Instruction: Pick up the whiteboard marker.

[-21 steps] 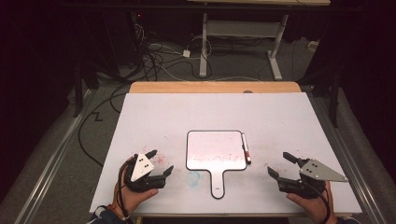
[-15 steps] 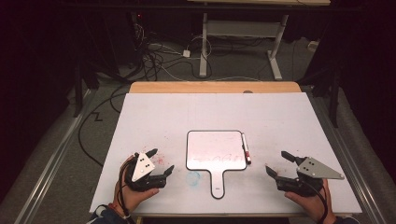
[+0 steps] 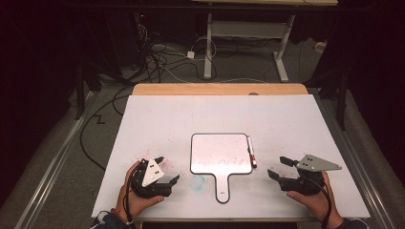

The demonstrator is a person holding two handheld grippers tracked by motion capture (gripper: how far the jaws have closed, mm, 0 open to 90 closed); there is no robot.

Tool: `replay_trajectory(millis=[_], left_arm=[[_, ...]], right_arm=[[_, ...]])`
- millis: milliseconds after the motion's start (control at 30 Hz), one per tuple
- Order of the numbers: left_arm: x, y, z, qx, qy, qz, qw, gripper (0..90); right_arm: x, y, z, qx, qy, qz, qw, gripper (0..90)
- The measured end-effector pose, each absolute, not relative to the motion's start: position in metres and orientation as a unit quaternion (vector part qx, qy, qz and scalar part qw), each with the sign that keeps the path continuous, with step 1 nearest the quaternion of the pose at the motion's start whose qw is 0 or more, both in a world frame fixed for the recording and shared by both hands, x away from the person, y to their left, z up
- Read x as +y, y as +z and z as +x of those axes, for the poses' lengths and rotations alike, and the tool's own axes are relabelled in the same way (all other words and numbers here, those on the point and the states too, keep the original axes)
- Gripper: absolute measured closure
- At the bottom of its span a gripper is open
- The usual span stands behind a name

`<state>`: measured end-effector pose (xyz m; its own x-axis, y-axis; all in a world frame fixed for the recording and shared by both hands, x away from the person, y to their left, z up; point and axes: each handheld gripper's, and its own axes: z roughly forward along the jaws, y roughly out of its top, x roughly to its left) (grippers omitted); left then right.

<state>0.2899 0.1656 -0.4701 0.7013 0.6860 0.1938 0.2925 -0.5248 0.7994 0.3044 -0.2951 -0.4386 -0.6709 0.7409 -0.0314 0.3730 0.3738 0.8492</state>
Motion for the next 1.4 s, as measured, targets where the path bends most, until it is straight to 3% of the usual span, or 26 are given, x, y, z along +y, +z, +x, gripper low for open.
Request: replay_trajectory(millis=[267,367,533,767,1000,1067,1167,1400], left_arm=[[0.164,-0.473,0.291,0.289,0.250,0.842,0.382,18.9],[0.163,-0.473,0.290,0.285,0.250,0.843,0.382,18.9],[0.162,-0.474,0.291,0.281,0.247,0.847,0.379,18.9],[0.163,-0.476,0.291,0.283,0.245,0.848,0.374,18.9],[0.162,-0.476,0.290,0.283,0.244,0.850,0.370,18.9],[0.161,-0.477,0.290,0.286,0.236,0.850,0.374,18.9],[0.160,-0.477,0.290,0.286,0.233,0.851,0.373,18.9],[0.158,-0.478,0.291,0.288,0.226,0.853,0.372,18.9]], right_arm=[[-0.284,-0.439,0.339,0.825,0.404,0.356,0.171,36.1],[-0.277,-0.439,0.366,0.827,0.389,0.384,0.131,36.9],[-0.265,-0.439,0.398,0.825,0.378,0.408,0.101,38.2],[-0.244,-0.457,0.439,0.826,0.342,0.443,0.069,45.7],[-0.238,-0.462,0.447,0.826,0.334,0.447,0.074,67.3],[-0.239,-0.462,0.448,0.826,0.344,0.444,0.050,73.8],[-0.234,-0.461,0.445,0.830,0.337,0.441,0.064,80.1],[-0.233,-0.457,0.442,0.837,0.336,0.425,0.070,81.4]])
